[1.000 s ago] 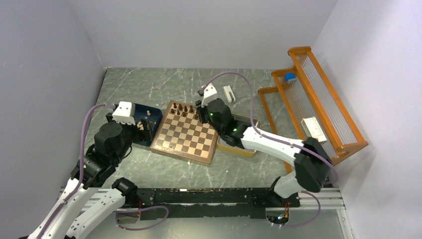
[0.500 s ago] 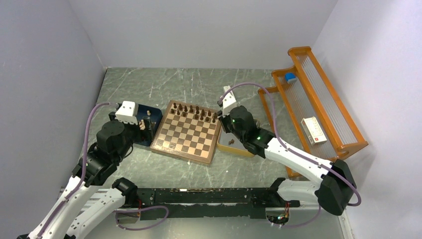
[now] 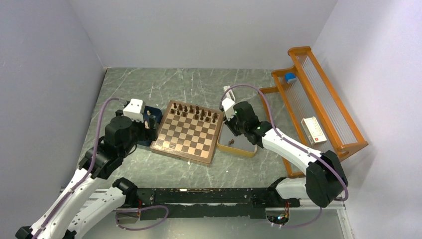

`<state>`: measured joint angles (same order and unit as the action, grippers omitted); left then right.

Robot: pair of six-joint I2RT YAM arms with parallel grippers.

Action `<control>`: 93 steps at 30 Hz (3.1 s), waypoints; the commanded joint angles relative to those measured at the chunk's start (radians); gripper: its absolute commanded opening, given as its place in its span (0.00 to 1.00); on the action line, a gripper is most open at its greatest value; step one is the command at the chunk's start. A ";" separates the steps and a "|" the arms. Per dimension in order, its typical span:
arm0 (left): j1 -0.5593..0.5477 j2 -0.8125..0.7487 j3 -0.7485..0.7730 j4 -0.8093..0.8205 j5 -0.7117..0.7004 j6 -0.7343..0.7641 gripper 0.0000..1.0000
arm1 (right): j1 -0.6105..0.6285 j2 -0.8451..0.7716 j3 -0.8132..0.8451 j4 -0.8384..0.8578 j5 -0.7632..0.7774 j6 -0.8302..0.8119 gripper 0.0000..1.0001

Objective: Set up the chess pieces on the board
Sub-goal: Pick up the chess piece from the storage box.

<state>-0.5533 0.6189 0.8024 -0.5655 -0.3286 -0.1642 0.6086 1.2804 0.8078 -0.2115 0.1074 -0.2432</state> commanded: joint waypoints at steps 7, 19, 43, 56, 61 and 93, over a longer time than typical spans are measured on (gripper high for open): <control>-0.006 0.057 0.004 0.026 -0.014 0.008 0.92 | -0.018 0.040 -0.038 -0.105 -0.239 -0.203 0.36; -0.018 0.121 0.016 0.001 -0.028 0.005 0.92 | -0.054 0.151 -0.129 0.089 -0.468 -0.371 0.45; -0.019 0.132 0.014 -0.001 -0.047 0.001 0.91 | -0.079 0.257 -0.180 0.374 -0.362 -0.358 0.32; -0.019 0.133 0.009 0.008 -0.036 0.001 0.91 | -0.126 0.171 -0.060 -0.016 -0.423 -0.400 0.42; -0.031 0.154 0.017 -0.001 -0.024 0.004 0.91 | -0.147 0.220 0.018 -0.189 -0.399 -0.530 0.43; -0.034 0.124 0.010 -0.001 -0.046 -0.003 0.90 | -0.178 0.299 0.187 -0.344 -0.514 -0.653 0.53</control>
<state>-0.5800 0.7647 0.8028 -0.5716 -0.3569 -0.1646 0.4461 1.5841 0.9562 -0.4561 -0.3801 -0.8761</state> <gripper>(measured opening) 0.903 0.534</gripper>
